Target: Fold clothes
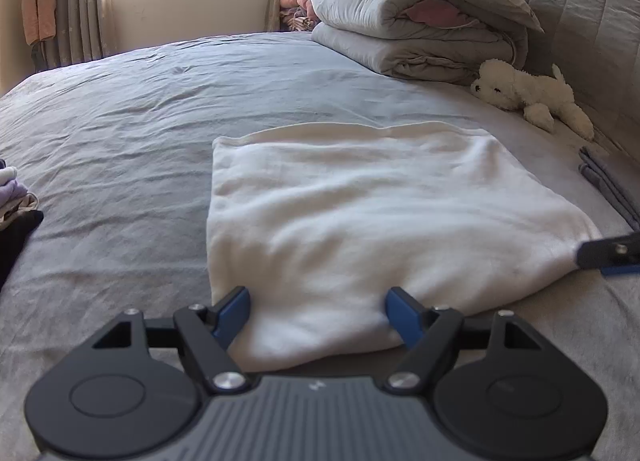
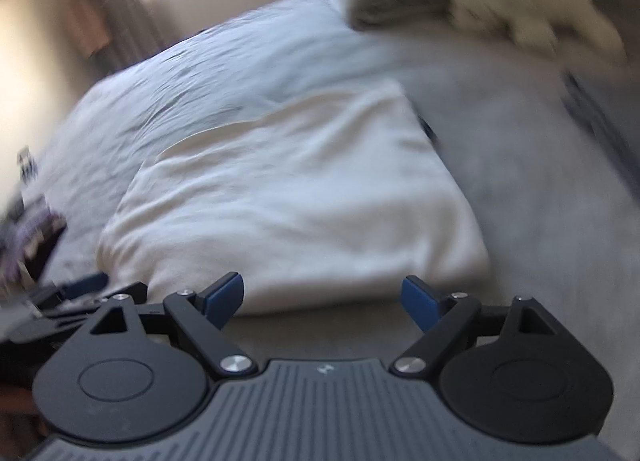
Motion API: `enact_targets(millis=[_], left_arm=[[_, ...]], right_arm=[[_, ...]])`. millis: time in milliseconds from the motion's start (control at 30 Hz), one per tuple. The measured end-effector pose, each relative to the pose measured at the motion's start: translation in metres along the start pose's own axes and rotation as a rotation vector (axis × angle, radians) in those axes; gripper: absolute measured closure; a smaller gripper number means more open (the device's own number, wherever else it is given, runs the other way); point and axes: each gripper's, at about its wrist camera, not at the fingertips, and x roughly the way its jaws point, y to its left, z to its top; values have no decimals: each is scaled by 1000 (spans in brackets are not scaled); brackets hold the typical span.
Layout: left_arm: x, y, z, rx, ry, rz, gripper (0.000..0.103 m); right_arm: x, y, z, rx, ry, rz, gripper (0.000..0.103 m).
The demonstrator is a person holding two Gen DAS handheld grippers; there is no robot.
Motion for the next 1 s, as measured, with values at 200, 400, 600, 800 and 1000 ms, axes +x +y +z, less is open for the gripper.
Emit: enact_targets(millis=[200,400,600,800,1000], left_arm=[[1,0,0,-2,2,0,25],[1,-1,0,-5,2,1,25],[1,1,2,-7,5,-3,25],[1,2,3,-5,12,-11,25],[0,4,6,-17,13,-23,25]], right_arm=[[-2,-47,-5,268,-16,62,15],[3,-44,-10,348,-116,48,12],[13,-34,-14,389,-217,64,12],[21,-27,-13,388,-294,5,53],[1,-40,-6,451,-348,92,82]])
